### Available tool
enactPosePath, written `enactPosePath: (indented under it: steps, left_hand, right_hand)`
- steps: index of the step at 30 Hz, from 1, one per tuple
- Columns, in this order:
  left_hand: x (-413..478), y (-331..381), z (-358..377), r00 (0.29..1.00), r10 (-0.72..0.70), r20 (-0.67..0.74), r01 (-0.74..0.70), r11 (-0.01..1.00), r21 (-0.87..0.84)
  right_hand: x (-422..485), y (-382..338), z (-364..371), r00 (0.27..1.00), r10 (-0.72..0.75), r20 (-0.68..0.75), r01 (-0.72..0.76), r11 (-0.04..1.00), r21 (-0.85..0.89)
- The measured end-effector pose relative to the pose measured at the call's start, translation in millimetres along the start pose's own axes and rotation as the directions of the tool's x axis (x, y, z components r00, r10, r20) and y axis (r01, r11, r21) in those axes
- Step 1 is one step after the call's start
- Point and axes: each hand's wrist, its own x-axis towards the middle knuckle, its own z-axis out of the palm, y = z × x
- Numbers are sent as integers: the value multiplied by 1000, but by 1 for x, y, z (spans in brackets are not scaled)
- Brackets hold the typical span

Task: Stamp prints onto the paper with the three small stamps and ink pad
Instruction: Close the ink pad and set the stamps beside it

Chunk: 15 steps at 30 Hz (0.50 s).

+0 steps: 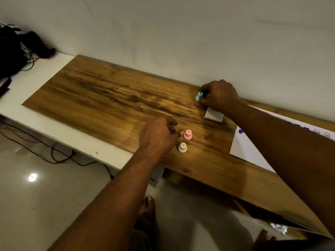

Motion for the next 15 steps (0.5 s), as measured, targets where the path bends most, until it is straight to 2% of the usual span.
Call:
enactPosePath:
  steps: [6,11,13,15]
  left_hand:
    - [0,3,2,1000,18,-6,-18,1000,-15]
    - [1,3,1,1000,3,4,-3,1000,-10]
    - [1,2,1,1000,10,4,-10,1000,-7]
    - [1,1,1,1000,12,-4,-12,1000,-10]
  right_hand:
    - [8,15,1,999,-41,-6,40,986,-161]
    - [5,12,-1,999,-43,25,47,982,-181]
    - [1,10,-6,998,-51,28,54,989,-136]
    - [-10,10,-17,995,-83,-55,81,996,-32]
